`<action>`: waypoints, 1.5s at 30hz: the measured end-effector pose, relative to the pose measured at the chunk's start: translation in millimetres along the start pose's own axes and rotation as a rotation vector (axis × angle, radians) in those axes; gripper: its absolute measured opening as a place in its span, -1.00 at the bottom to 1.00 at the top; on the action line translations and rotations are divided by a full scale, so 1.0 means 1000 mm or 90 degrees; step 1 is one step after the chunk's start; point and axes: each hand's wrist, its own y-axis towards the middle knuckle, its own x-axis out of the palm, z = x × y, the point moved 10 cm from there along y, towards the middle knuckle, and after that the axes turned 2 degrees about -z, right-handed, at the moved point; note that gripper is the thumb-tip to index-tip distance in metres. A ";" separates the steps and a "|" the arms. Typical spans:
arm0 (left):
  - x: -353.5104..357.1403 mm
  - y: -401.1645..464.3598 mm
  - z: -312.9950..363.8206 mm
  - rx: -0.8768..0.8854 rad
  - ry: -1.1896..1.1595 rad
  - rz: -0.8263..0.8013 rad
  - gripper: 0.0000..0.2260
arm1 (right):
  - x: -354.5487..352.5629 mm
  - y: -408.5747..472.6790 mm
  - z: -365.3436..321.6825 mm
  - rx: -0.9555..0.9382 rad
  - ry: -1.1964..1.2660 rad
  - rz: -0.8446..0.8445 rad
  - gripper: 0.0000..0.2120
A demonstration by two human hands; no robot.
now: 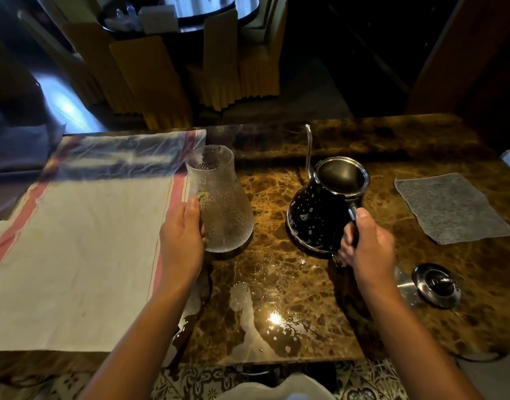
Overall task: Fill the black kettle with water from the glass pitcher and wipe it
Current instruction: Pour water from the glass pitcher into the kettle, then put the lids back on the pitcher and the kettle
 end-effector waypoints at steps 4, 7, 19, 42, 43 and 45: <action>0.004 -0.013 -0.005 -0.004 -0.026 -0.002 -0.58 | 0.000 -0.001 0.000 0.004 -0.004 0.007 -0.47; 0.002 -0.018 -0.016 -0.030 -0.063 0.009 -0.43 | -0.001 -0.002 0.000 -0.001 -0.007 0.021 -0.47; 0.009 -0.031 -0.026 -0.013 -0.074 0.011 -0.46 | -0.004 -0.003 0.000 -0.018 0.011 0.062 -0.48; 0.012 -0.034 -0.026 0.033 -0.067 -0.008 -0.45 | -0.094 -0.070 0.053 -0.070 -0.571 0.085 -0.48; 0.012 -0.034 -0.026 0.033 -0.070 -0.008 -0.46 | -0.092 -0.073 0.056 -0.059 -0.586 0.083 -0.45; 0.011 -0.033 -0.024 0.037 -0.061 -0.007 -0.47 | -0.088 -0.075 0.058 -0.052 -0.621 0.088 -0.39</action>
